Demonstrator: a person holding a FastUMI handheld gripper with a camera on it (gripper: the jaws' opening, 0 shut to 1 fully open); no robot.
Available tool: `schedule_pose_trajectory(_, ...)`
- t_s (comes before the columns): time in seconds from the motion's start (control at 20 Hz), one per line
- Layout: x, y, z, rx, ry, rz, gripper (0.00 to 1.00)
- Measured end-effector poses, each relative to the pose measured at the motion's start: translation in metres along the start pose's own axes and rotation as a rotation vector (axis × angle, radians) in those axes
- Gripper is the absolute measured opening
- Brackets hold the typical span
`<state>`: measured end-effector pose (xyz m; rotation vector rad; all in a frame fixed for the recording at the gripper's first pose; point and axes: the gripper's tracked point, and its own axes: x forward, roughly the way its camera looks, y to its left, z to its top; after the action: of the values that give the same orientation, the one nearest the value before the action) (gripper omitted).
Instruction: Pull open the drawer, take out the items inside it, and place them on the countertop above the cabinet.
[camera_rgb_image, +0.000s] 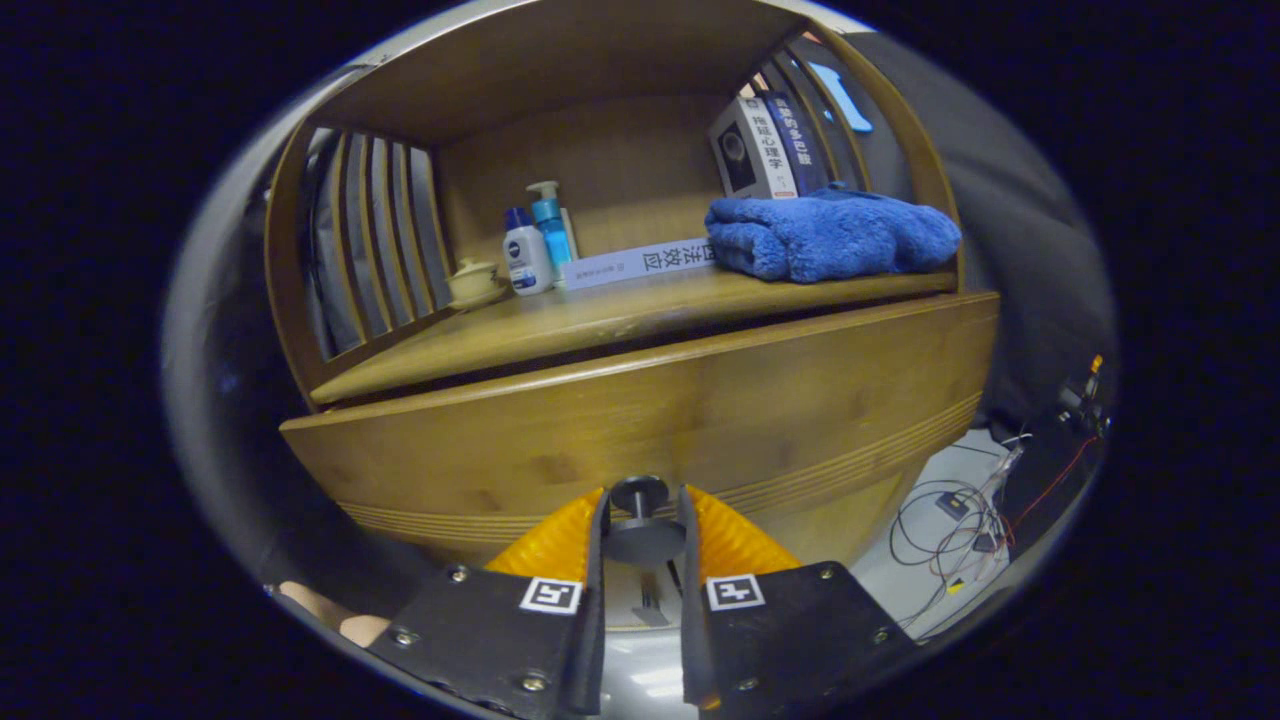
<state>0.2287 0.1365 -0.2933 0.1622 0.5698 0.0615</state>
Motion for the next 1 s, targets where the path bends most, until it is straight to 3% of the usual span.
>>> schedule_pose_trajectory(0.45,-0.097,-0.020,-0.047,-0.024,0.064,-0.019,0.31)
schedule_pose_trajectory(0.8,-0.111,-0.015,-0.058,-0.027,0.092,-0.011,0.31)
schedule_pose_trajectory(0.95,-0.130,-0.015,-0.043,-0.007,0.086,0.018,0.46)
schedule_pose_trajectory(1.0,-0.140,-0.015,-0.029,0.001,0.062,0.019,0.46)
